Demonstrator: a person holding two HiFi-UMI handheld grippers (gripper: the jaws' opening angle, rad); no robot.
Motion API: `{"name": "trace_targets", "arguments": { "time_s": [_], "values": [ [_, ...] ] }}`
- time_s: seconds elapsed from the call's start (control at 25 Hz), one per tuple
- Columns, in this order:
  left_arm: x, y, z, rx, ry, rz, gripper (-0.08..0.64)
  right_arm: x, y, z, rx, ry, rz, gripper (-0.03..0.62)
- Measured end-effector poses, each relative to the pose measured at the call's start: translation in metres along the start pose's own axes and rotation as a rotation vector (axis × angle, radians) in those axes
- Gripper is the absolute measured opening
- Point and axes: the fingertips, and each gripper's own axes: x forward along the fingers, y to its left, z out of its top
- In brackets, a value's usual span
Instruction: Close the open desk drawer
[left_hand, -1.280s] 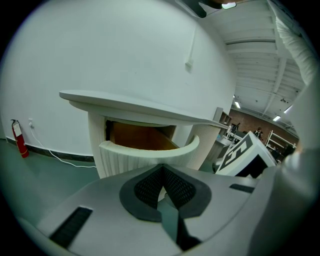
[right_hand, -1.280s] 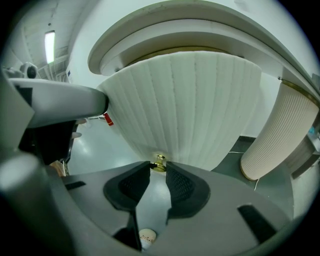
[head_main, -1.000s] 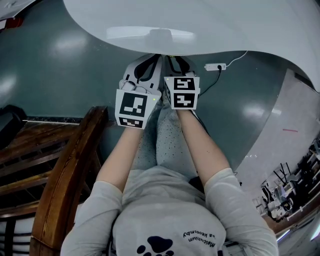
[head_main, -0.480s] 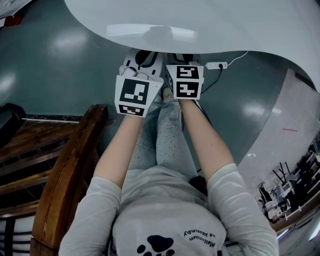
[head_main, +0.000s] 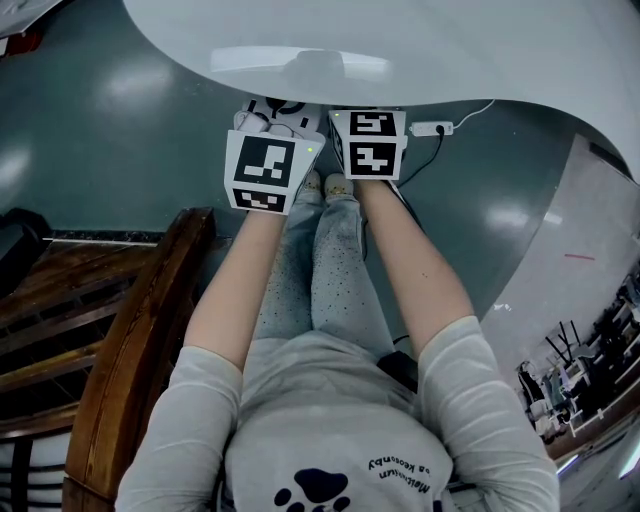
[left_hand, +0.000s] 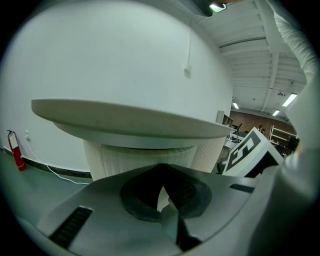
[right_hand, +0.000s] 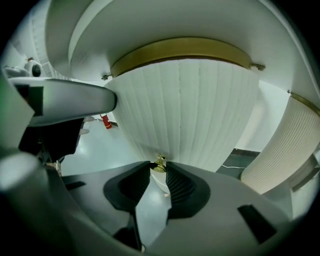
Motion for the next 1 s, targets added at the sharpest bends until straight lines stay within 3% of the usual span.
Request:
{"name": "trace_targets", "arguments": {
  "time_s": [0.12, 0.6, 0.84, 1.0],
  "values": [
    [0.005, 0.006, -0.007, -0.006, 0.035, 0.012, 0.009, 0.003, 0.001, 0.003, -0.001, -0.002, 0.001, 0.109],
    [0.011, 0.012, -0.008, -0.001, 0.042, 0.001, 0.009, 0.008, -0.005, 0.008, 0.004, -0.007, -0.005, 0.109],
    [-0.007, 0.001, -0.020, -0.024, 0.067, 0.001, 0.009, -0.018, 0.004, 0.009, -0.031, -0.073, -0.007, 0.115],
    [-0.019, -0.012, -0.024, -0.043, 0.076, 0.002, 0.009, -0.045, 0.005, 0.010, -0.004, -0.123, -0.026, 0.115]
  ]
}}
